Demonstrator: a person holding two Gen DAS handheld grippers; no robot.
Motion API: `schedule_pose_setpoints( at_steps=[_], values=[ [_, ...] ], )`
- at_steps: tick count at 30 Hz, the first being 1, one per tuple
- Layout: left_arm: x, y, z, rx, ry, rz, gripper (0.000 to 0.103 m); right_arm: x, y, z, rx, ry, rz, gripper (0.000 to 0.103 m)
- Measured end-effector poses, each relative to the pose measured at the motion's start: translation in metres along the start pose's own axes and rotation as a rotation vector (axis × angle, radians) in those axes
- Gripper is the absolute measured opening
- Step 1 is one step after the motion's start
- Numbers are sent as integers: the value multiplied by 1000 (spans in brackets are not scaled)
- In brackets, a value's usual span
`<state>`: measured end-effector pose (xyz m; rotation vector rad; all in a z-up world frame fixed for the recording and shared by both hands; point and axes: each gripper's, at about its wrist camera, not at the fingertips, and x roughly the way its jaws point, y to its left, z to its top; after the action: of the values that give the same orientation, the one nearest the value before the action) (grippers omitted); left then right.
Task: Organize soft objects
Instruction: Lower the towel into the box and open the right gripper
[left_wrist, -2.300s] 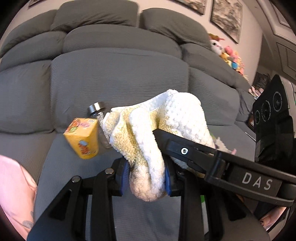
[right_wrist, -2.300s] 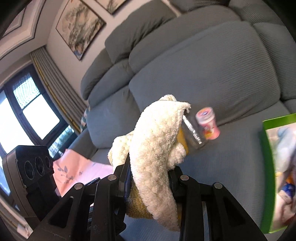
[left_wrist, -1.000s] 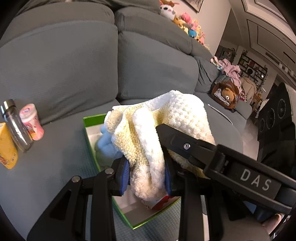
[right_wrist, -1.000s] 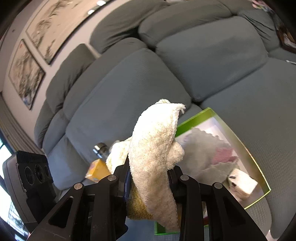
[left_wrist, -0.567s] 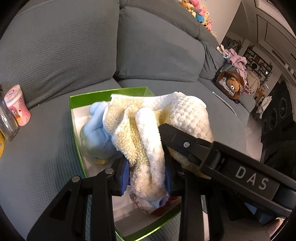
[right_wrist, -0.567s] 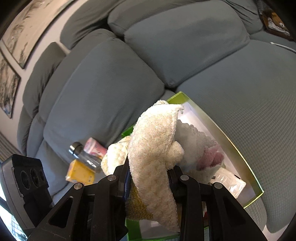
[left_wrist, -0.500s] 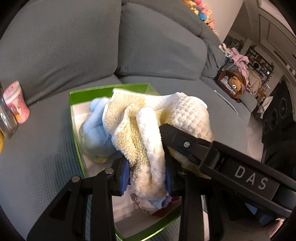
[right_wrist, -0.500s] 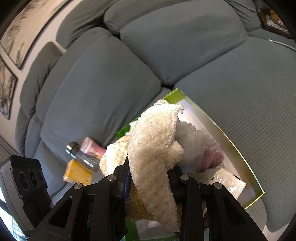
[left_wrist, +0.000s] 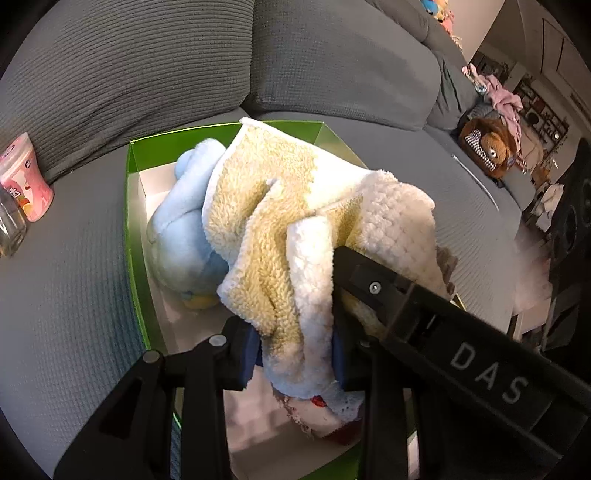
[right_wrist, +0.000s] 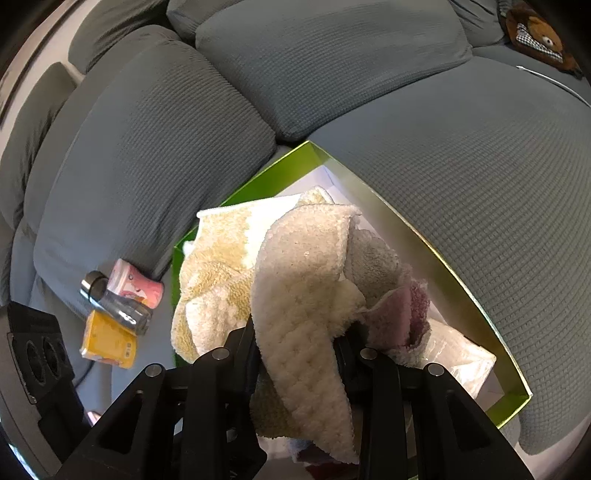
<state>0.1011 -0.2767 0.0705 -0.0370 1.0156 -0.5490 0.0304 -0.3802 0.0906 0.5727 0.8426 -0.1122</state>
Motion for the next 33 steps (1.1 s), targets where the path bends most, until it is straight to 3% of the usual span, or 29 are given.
schedule_pose_setpoints(
  at_steps=[15,24,28,30,33],
  values=[
    [26,-4,7,7,93,12,33,11,-12,0,38,33,-70,33],
    [23,-8,7,35,74,22,39,7,-13,-2,40,36,-67,34],
    [10,-9,6,25,39,22,48,-8,-7,-2,5,-8,-67,47],
    [1,-7,7,18,27,31,67,-19,-4,-2,-11,-45,-70,66],
    [-20,-3,6,24,-25,25,76,-36,0,-2,-23,-99,-45,78]
  ],
)
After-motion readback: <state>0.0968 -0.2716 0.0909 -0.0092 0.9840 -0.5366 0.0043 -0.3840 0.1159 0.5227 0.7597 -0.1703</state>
